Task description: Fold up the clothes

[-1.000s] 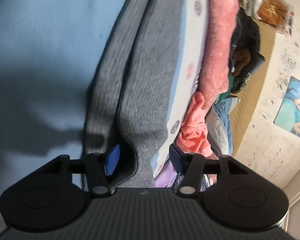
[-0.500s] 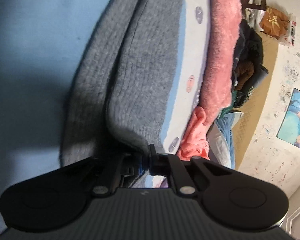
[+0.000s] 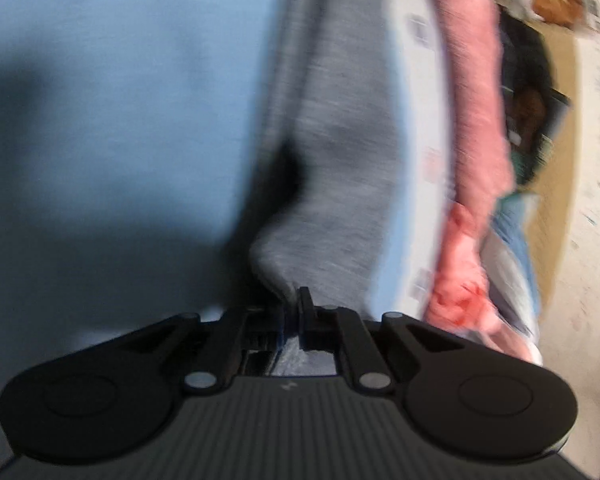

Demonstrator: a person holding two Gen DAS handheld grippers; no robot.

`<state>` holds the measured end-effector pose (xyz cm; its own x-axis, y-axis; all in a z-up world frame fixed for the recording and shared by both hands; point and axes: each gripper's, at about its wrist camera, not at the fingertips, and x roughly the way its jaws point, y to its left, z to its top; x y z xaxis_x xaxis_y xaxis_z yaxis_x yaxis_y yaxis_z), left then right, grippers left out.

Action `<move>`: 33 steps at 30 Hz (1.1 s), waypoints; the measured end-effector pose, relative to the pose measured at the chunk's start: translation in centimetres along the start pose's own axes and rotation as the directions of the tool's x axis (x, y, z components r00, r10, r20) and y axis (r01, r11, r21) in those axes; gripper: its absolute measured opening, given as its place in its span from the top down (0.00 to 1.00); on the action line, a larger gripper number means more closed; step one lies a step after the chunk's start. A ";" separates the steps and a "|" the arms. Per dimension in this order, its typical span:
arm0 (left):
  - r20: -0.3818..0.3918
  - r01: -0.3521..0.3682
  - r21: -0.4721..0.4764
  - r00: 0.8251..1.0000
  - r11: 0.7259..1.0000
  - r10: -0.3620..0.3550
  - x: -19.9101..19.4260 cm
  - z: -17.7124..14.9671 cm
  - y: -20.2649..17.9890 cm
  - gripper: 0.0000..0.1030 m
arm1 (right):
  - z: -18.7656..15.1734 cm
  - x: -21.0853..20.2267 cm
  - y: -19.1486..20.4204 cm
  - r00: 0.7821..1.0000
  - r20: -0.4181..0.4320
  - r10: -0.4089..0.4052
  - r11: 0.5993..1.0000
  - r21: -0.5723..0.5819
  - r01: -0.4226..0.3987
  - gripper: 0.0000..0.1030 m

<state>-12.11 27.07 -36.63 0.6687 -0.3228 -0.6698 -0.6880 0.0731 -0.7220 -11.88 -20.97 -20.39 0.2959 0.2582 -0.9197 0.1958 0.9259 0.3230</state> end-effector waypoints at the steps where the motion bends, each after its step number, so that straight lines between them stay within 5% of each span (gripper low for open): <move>1: -0.008 0.026 0.021 1.000 0.999 -0.025 -0.1 -0.1 -0.5 0.94 | -0.1 0.0 -0.5 1.000 -0.005 -0.010 1.000 0.014 0.010 0.63; 7: -0.038 -0.074 0.045 0.996 0.996 0.075 1.6 0.9 0.3 0.93 | -0.6 -0.1 -2.5 0.999 -0.020 -0.038 0.996 0.084 0.040 0.63; 13: -0.121 0.030 0.141 0.993 0.990 -0.013 -0.4 1.1 -0.5 0.83 | 0.1 -0.2 0.1 1.000 0.006 0.005 1.000 -0.007 -0.005 0.62; 16: -0.140 0.043 0.232 0.990 0.972 -0.011 -2.6 1.5 -1.4 0.77 | 1.7 0.1 3.7 0.998 0.047 0.038 0.985 -0.168 -0.030 0.54; 19: -0.149 0.017 0.302 0.988 0.953 0.030 -3.9 1.8 -1.9 0.76 | 4.0 1.2 8.0 0.994 0.094 0.058 0.924 -0.382 -0.018 0.32; 22: -0.140 0.012 0.309 0.990 0.951 0.033 -4.3 2.7 -2.8 0.67 | 6.8 3.8 11.3 0.995 0.078 0.064 0.837 -0.548 -0.011 0.29; 25: -0.130 0.023 0.298 0.991 0.954 0.016 -4.6 3.2 -3.0 0.67 | 9.2 7.9 12.9 0.999 -0.034 0.023 0.784 -0.620 -0.039 0.29; 27: -0.126 0.024 0.290 0.992 0.957 0.013 -4.7 3.2 -3.3 0.67 | 10.6 10.9 13.4 0.990 -0.140 -0.036 0.761 -0.645 -0.063 0.37; 29: -0.123 0.027 0.280 0.992 0.960 0.008 -5.1 3.0 -3.0 0.67 | 10.9 12.0 14.0 0.977 -0.194 -0.084 0.724 -0.686 -0.074 0.65; 32: -0.119 0.034 0.267 0.993 0.963 -0.002 -5.1 2.9 -2.7 0.61 | 11.2 10.6 15.5 0.986 -0.096 -0.135 0.625 -0.781 0.009 0.78; 33: -0.112 0.029 0.263 0.994 0.964 0.001 -5.3 3.0 -2.4 0.58 | 11.5 10.4 15.3 0.985 -0.071 -0.154 0.638 -0.768 0.045 0.79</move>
<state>-13.12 31.42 -31.89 0.6323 -0.4262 -0.6469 -0.5701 0.3094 -0.7611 4.99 -7.31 -22.46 0.1951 0.1310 -0.9720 -0.5800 0.8146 -0.0067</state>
